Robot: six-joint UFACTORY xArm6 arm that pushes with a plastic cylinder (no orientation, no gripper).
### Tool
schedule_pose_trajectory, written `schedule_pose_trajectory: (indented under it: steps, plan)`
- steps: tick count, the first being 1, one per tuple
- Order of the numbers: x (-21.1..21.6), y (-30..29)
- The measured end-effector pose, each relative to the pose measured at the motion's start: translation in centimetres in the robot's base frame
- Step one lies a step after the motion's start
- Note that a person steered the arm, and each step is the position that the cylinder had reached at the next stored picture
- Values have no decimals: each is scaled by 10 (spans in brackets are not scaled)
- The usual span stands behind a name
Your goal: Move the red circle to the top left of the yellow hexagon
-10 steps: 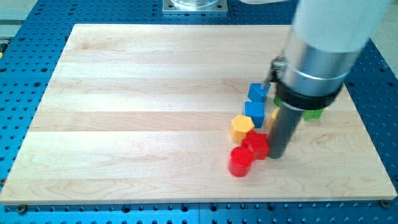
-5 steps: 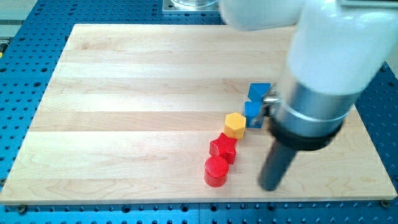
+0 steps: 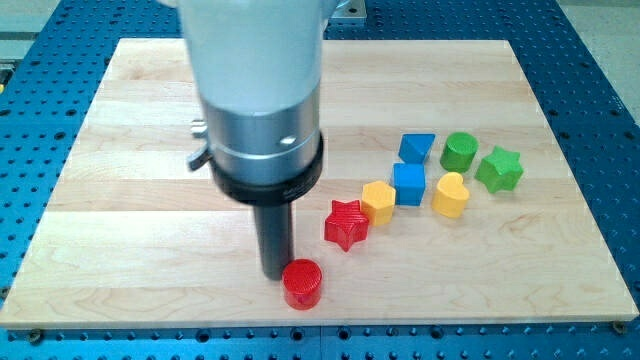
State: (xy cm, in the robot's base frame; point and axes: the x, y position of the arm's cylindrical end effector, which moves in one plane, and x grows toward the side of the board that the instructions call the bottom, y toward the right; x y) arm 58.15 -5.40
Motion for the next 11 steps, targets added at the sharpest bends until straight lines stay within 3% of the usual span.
schedule_pose_trajectory:
  steps: [1, 2, 4, 6, 9, 10, 11]
  plan:
    - [7, -61]
    - [35, -76]
    - [37, -65]
    - [36, 42]
    - [36, 93]
    - [15, 69]
    - [-36, 43]
